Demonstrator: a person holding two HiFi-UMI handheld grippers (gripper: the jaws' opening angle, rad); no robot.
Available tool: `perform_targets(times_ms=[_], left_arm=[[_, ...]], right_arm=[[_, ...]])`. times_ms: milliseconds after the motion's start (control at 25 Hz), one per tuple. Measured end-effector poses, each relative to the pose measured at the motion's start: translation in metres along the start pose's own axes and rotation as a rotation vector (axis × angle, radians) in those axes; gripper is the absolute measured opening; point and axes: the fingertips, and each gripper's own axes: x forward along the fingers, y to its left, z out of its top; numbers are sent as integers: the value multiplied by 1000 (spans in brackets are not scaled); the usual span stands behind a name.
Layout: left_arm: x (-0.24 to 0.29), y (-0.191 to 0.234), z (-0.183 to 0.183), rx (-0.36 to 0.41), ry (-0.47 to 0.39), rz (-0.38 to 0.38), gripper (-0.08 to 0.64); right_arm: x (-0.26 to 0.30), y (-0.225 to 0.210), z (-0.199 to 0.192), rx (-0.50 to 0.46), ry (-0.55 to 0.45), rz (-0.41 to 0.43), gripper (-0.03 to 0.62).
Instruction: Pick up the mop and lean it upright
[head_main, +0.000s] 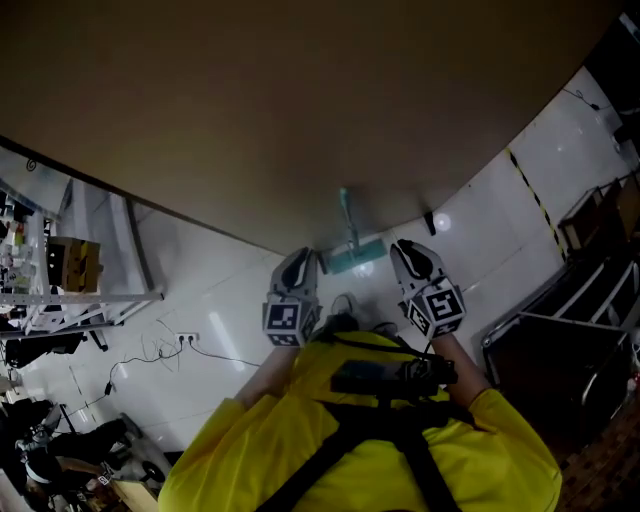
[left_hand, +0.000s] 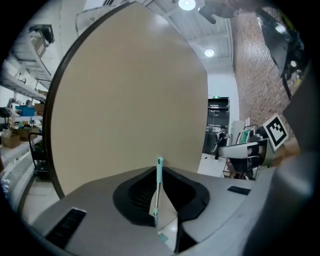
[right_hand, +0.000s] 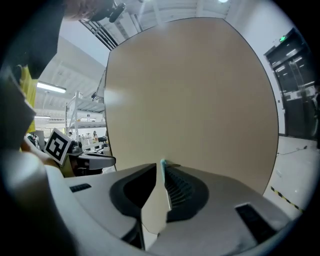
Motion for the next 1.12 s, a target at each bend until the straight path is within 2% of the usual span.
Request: perform_targets(times_ms=[120, 200, 360, 440, 480, 720, 760, 920, 1000, 1120], left_arm=[[8, -9, 4, -8, -6, -40, 37], [8, -11, 4, -5, -6, -50, 37], [0, -4, 4, -6, -7, -33, 37], [-9, 0, 5, -2, -11, -16, 37], [-14, 2, 4, -1, -10, -9, 37], [-47, 29, -10, -30, 1, 42, 37], [-51, 34, -10, -41, 0, 54, 37], [-63, 49, -15, -54, 8, 78, 37], [-64, 56, -20, -45, 20, 86, 37], [-64, 76, -25, -47, 38, 119, 37]], right_arm=[[5, -8, -11, -17, 18, -18, 58], [23, -8, -30, -27, 49, -8, 106], [78, -2, -59, -63, 79, 13, 107], [105, -3, -69, -63, 90, 18, 150], [117, -4, -74, -66, 94, 15, 149], [180, -21, -108, -69, 153, -48, 150], [189, -23, -114, -65, 163, -51, 168], [211, -28, -128, -68, 198, -91, 172], [218, -33, -131, -75, 198, -127, 134], [224, -37, -128, -52, 170, -180, 133]])
